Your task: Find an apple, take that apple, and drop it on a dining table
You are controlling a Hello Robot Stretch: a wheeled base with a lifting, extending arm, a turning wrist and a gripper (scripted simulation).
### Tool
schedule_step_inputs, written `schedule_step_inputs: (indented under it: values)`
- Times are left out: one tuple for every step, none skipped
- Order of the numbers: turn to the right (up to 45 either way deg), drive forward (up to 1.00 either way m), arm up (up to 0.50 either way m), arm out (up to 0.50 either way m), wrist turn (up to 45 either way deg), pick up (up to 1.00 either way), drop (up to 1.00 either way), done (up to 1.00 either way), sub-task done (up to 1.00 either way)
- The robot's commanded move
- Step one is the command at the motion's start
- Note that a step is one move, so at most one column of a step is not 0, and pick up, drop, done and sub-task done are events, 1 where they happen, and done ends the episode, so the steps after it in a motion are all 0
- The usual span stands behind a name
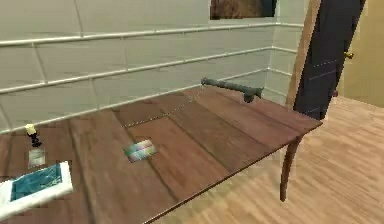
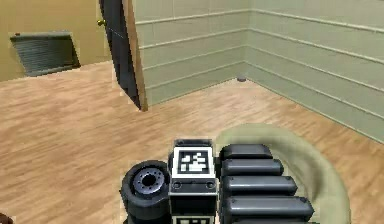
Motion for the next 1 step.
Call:
schedule_step_inputs:
  values:
    - [30.0, 0.0, 0.0, 0.0, 0.0, 0.0, 0.0, 0.0, 0.0]
